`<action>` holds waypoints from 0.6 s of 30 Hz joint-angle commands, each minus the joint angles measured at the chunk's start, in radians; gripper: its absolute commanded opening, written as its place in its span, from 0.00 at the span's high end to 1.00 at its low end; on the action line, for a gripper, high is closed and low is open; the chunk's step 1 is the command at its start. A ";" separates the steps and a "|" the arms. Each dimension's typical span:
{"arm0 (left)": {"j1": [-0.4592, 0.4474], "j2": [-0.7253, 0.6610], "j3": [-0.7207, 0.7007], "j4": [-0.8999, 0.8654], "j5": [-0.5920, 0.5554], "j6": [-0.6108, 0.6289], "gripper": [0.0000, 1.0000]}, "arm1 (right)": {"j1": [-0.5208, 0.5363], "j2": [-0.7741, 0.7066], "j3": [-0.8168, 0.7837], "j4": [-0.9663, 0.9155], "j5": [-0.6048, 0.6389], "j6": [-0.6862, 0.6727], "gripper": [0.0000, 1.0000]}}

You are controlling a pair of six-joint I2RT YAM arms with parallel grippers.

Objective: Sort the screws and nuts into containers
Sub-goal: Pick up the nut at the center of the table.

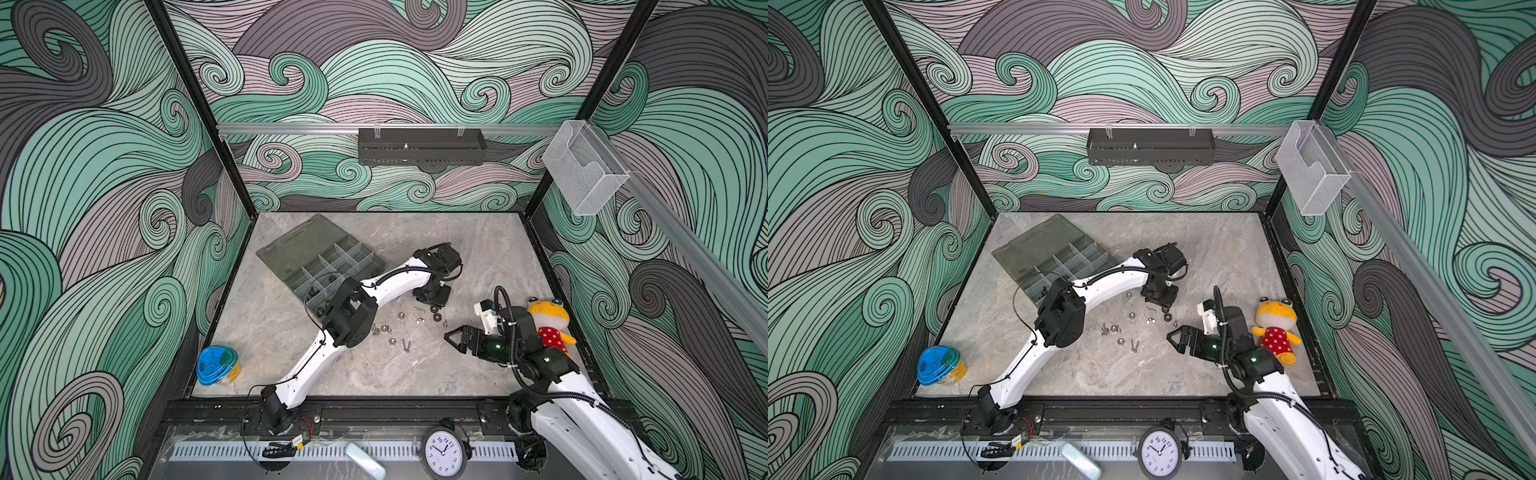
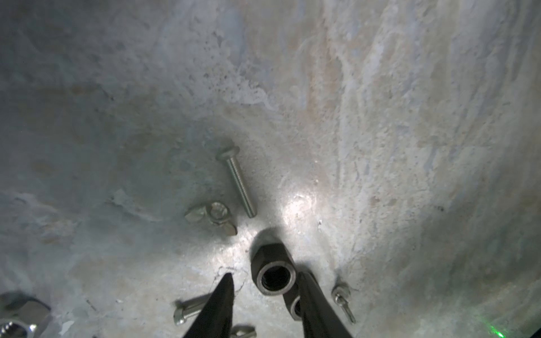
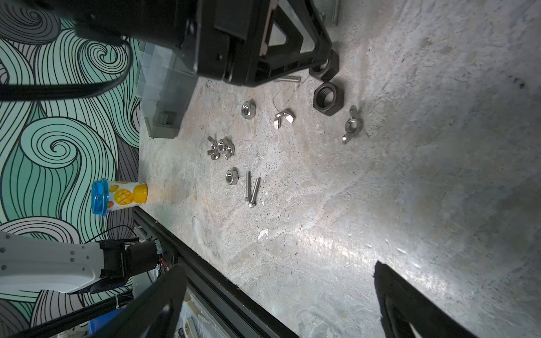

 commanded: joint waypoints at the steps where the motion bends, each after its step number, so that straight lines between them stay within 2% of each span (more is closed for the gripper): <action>1: 0.001 0.022 0.032 -0.070 0.031 -0.039 0.58 | -0.006 0.002 -0.005 -0.001 -0.008 -0.010 0.00; 14: -0.015 0.056 0.074 -0.053 0.047 -0.040 0.58 | -0.009 0.034 -0.004 0.026 -0.014 -0.023 0.00; 18: -0.015 0.103 0.141 -0.125 0.030 -0.060 0.56 | -0.009 0.040 0.001 0.027 -0.021 -0.027 0.00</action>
